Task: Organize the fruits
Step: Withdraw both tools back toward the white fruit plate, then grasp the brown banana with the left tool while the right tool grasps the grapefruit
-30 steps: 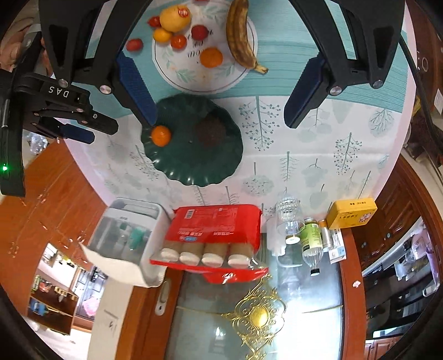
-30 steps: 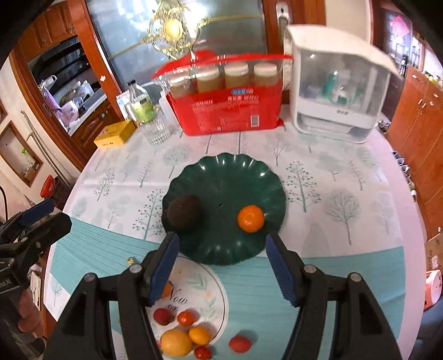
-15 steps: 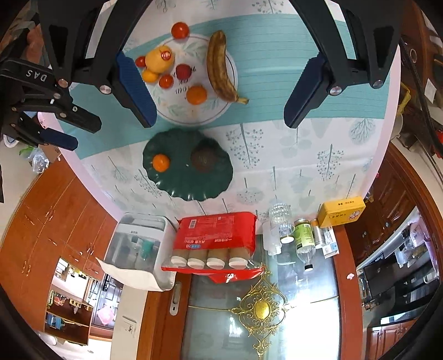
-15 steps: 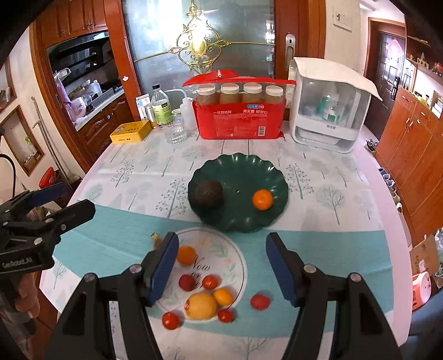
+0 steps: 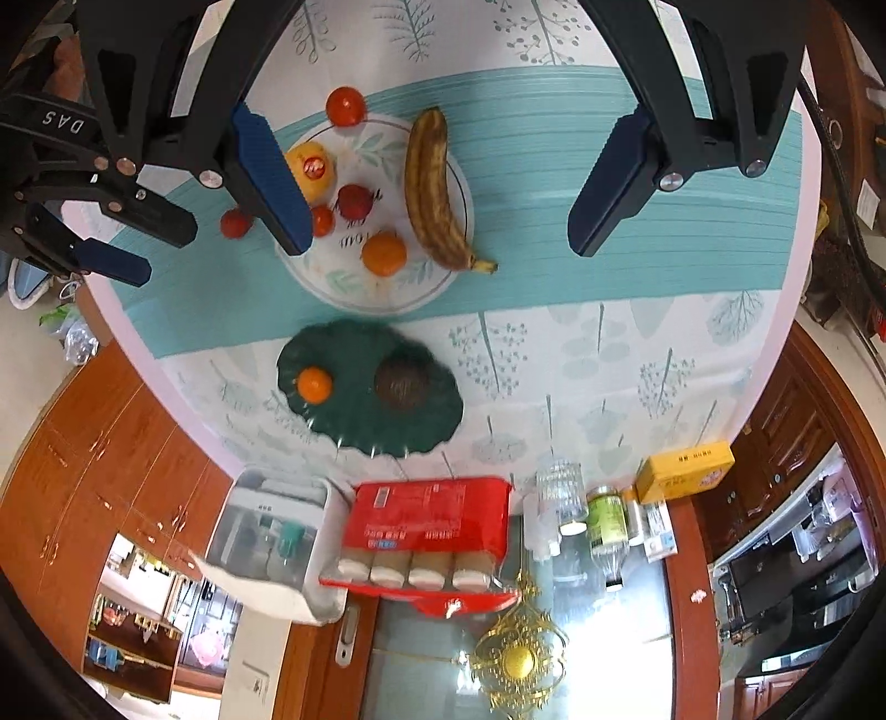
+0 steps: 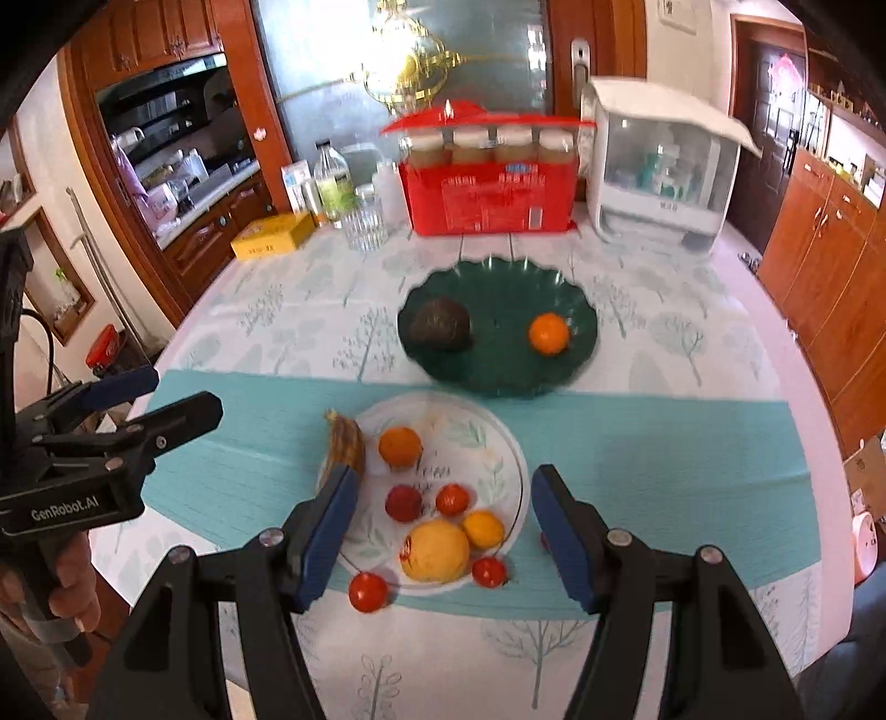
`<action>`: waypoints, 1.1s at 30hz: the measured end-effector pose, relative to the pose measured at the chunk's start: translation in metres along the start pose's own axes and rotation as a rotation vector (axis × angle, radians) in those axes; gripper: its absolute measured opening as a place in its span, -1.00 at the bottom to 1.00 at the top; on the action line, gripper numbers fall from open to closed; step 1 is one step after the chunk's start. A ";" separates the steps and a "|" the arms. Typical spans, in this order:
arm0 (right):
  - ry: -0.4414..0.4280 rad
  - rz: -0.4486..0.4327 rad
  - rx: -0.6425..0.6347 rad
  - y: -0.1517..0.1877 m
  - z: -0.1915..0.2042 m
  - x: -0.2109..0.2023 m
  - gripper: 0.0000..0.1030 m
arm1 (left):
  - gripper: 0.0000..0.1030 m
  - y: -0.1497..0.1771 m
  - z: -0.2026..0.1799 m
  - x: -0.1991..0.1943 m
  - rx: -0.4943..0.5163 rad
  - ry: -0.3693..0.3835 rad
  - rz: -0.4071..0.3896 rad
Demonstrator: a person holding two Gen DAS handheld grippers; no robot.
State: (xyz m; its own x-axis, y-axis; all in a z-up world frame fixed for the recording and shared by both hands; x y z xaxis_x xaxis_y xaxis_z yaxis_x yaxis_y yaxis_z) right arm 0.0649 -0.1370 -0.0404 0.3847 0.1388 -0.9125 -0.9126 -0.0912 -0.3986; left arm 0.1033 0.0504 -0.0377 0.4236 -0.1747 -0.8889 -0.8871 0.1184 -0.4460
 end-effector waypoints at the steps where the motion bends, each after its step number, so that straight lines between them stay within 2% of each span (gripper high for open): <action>1: -0.005 0.017 0.005 0.004 -0.001 0.008 0.27 | 0.80 0.004 0.000 0.007 0.000 -0.005 0.010; 13: -0.027 0.102 0.017 0.037 -0.004 0.076 0.27 | 0.80 0.030 0.000 0.092 -0.044 0.020 0.137; 20: -0.045 0.128 0.021 0.045 -0.003 0.100 0.27 | 0.80 0.035 -0.002 0.124 -0.063 0.019 0.189; 27: -0.041 0.130 -0.003 0.042 0.001 0.115 0.27 | 0.80 0.033 0.001 0.144 -0.093 0.016 0.206; 29: -0.036 0.134 -0.014 0.042 0.003 0.120 0.27 | 0.77 0.033 0.001 0.149 -0.099 0.019 0.211; 33: -0.014 0.126 -0.049 0.043 0.008 0.127 0.23 | 0.54 0.036 0.001 0.159 -0.102 0.028 0.235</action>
State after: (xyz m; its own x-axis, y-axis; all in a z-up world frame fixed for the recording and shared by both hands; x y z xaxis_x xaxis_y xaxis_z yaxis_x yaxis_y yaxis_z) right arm 0.0735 -0.1149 -0.1732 0.2657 0.1369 -0.9543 -0.9454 -0.1570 -0.2857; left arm 0.1393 0.0276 -0.1954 0.1998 -0.1808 -0.9630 -0.9751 0.0599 -0.2136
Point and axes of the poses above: each gripper's, at about its wrist camera, not at the fingertips, and x roughly the way its jaws point, z to its left, y to its underside, the point moved 2 cm from there along x, roughly the way its jaws point, and after that the axes turned 11 degrees about z, right-handed, at the moved point
